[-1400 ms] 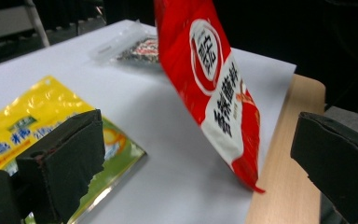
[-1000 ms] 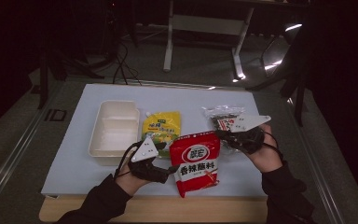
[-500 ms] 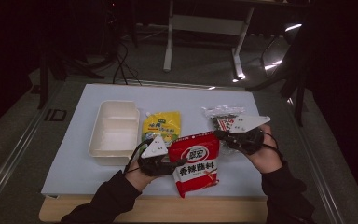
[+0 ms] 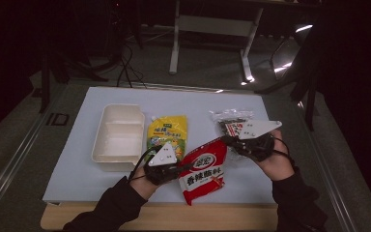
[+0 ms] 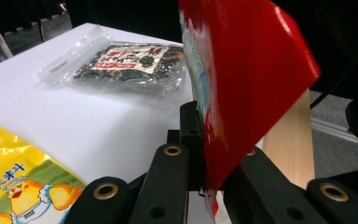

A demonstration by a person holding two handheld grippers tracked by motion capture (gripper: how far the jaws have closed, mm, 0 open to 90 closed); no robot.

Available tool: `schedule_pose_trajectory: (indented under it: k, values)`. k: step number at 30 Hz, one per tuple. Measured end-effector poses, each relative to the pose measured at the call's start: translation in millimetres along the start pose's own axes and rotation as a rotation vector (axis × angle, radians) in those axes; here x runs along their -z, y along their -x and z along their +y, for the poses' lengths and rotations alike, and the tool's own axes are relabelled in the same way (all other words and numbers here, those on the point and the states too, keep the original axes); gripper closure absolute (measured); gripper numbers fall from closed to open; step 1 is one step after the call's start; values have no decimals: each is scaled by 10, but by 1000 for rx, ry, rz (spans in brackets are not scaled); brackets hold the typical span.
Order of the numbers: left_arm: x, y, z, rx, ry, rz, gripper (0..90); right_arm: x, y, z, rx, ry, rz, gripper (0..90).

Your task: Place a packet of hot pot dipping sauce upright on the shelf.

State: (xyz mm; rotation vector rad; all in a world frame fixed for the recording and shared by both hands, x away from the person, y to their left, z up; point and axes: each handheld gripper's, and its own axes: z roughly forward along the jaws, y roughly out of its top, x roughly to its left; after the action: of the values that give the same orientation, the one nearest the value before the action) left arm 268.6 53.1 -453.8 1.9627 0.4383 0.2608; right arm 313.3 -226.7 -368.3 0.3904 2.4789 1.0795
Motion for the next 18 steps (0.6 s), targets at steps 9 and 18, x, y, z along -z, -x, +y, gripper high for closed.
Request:
schedule_pose_trajectory:
  k: [9,18]
  values:
    - [189,6,152,-67,-3,-26,900,102,-30,76,18,32,20,893]
    - [374,-128,240,-111,34,-79,900,158,-17,150,0,116,76,806]
